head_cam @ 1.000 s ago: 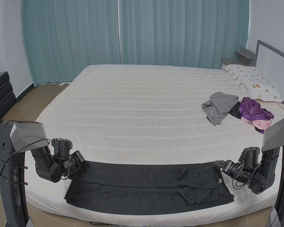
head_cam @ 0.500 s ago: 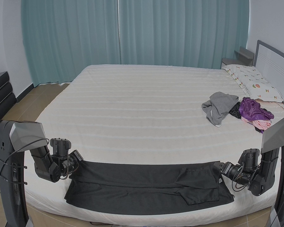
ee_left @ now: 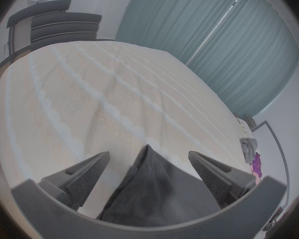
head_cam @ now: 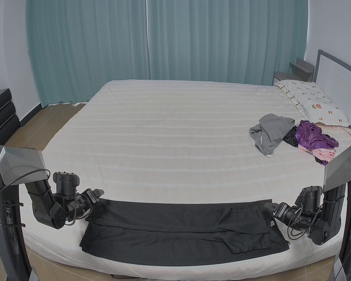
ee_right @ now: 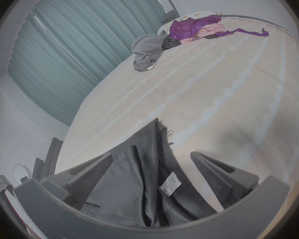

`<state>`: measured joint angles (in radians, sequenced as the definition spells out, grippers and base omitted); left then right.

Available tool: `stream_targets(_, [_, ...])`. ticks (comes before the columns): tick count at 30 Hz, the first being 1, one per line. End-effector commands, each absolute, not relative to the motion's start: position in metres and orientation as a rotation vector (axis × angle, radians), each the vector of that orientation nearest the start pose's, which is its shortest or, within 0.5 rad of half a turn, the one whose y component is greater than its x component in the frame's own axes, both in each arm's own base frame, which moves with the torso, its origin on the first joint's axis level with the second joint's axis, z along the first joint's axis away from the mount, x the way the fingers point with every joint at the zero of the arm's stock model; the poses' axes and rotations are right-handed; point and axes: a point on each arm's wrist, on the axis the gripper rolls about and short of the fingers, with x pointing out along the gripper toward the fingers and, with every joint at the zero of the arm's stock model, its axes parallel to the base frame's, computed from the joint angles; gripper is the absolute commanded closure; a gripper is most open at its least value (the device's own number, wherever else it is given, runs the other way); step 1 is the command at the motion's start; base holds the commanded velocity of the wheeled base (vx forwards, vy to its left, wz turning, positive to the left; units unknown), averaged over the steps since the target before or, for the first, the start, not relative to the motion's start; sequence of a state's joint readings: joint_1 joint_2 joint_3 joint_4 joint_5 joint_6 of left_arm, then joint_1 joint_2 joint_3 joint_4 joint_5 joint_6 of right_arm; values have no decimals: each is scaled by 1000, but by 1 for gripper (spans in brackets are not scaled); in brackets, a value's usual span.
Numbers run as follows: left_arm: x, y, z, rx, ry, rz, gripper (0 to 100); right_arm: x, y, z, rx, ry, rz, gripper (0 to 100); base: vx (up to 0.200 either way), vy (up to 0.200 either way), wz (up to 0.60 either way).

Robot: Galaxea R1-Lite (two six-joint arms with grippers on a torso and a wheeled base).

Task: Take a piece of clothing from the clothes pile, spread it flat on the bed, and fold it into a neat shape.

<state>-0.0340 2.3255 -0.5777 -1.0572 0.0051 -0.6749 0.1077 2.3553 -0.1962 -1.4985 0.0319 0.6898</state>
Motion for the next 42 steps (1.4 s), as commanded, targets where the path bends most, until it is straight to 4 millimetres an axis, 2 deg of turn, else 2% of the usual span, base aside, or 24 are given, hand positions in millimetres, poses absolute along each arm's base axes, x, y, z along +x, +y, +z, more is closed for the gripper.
stream_targets(1, [305, -11, -19, -555, 713, 121, 0, 253, 28, -39, 648, 690, -87, 0, 0, 0, 0])
stream_targets(12, [297, -12, -27, -491, 762, 103, 0, 251, 29, -39, 649, 698, -80, 0, 0, 0, 0])
stream_targets(26, [286, -18, -51, -392, 792, 33, 0, 251, 30, -39, 649, 700, -74, 0, 0, 0, 0])
stream_targets(42, [272, -30, -51, -359, 810, -17, 0, 250, 32, -39, 645, 708, -66, 0, 0, 0, 0])
